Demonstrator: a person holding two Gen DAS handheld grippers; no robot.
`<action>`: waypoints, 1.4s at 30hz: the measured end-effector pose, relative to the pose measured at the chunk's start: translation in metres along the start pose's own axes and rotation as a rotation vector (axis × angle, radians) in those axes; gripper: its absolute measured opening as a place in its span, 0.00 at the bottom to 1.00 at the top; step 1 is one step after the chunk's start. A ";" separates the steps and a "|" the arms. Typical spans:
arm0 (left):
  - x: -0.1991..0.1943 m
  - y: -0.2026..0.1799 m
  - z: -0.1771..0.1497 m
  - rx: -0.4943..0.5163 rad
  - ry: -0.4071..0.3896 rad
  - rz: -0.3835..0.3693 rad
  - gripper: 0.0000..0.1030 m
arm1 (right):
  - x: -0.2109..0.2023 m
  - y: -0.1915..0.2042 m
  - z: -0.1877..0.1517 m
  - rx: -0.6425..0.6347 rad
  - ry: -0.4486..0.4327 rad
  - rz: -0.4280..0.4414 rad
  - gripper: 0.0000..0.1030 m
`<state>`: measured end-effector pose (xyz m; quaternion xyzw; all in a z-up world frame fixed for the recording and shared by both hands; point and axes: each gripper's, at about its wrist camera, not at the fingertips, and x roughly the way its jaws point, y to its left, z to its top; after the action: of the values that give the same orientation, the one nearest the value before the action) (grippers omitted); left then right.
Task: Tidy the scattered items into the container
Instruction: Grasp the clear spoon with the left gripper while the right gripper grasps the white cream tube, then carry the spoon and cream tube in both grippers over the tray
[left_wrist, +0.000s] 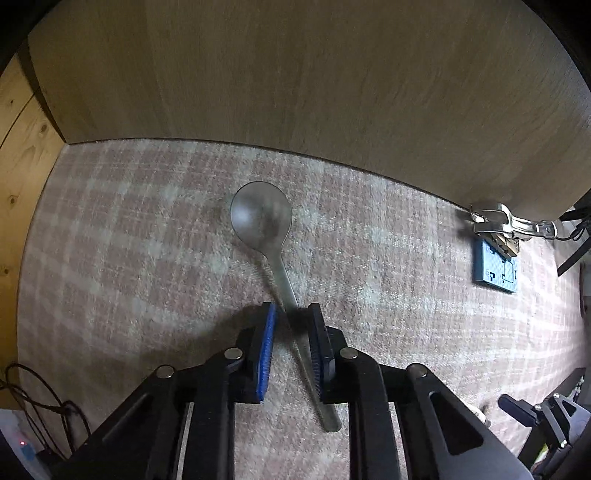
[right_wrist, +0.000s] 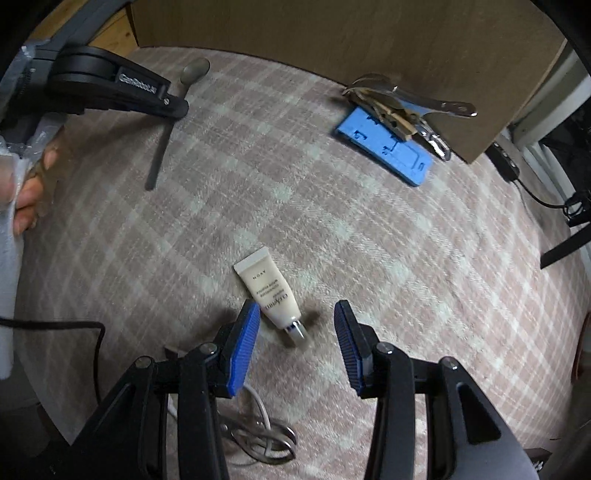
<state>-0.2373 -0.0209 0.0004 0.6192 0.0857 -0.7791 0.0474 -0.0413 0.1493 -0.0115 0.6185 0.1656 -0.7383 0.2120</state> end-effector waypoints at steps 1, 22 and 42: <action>-0.001 0.001 -0.003 0.000 -0.007 0.003 0.10 | 0.003 0.002 0.000 -0.002 0.008 0.000 0.40; -0.048 0.031 -0.139 -0.112 -0.075 -0.108 0.07 | -0.036 -0.032 -0.062 0.274 -0.120 0.079 0.19; -0.102 -0.165 -0.191 0.319 -0.073 -0.303 0.07 | -0.138 -0.138 -0.221 0.589 -0.307 -0.023 0.19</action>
<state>-0.0604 0.1746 0.0705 0.5702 0.0518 -0.8030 -0.1656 0.0939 0.3944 0.0823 0.5326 -0.0818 -0.8415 0.0382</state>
